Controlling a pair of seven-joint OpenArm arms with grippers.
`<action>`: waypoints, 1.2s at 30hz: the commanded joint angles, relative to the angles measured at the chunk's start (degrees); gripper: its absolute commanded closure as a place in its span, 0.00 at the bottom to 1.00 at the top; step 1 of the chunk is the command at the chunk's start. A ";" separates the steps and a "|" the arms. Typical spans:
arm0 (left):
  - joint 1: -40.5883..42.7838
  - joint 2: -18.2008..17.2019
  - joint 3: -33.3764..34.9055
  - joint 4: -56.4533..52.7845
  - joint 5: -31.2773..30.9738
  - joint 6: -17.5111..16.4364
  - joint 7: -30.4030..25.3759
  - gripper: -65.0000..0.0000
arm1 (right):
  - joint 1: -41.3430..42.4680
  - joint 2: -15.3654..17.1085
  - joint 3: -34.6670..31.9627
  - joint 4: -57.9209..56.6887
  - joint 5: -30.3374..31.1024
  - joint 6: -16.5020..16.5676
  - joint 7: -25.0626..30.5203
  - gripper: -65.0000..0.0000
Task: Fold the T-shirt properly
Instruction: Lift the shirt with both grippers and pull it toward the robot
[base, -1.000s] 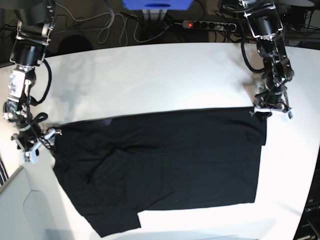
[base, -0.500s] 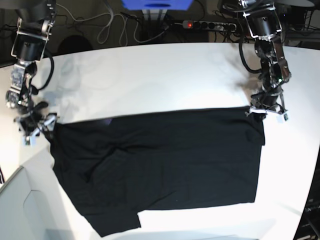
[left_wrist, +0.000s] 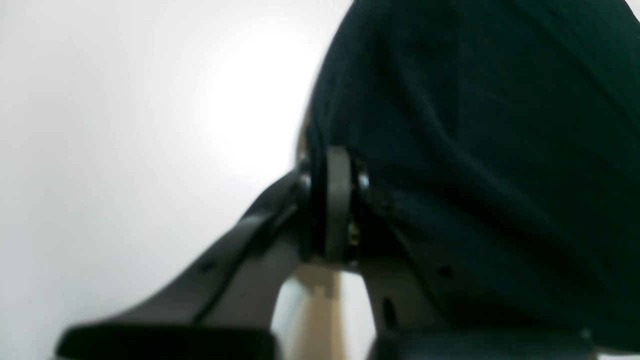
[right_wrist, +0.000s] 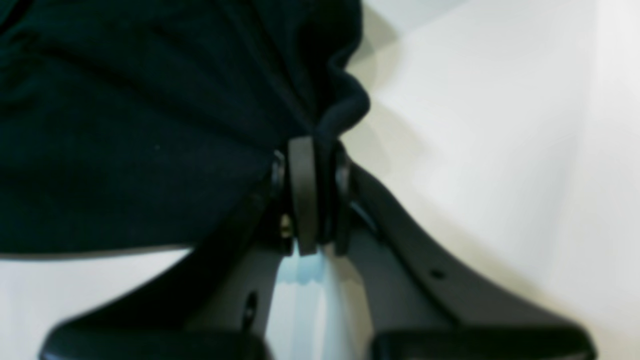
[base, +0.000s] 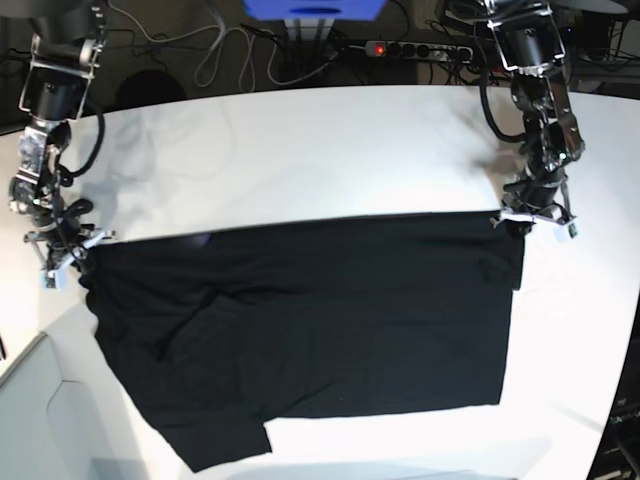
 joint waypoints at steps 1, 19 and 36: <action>1.21 -1.04 -1.53 2.35 0.32 0.49 -0.82 1.00 | 0.16 1.50 0.53 2.82 0.63 0.15 1.00 1.00; -5.91 -3.33 -8.92 14.13 0.58 0.58 14.21 1.00 | 10.18 2.73 0.44 21.90 0.63 0.23 -18.26 1.00; 2.79 -2.71 -8.92 14.66 0.41 0.58 15.44 1.00 | -4.76 3.08 8.00 33.50 0.63 0.15 -23.53 1.00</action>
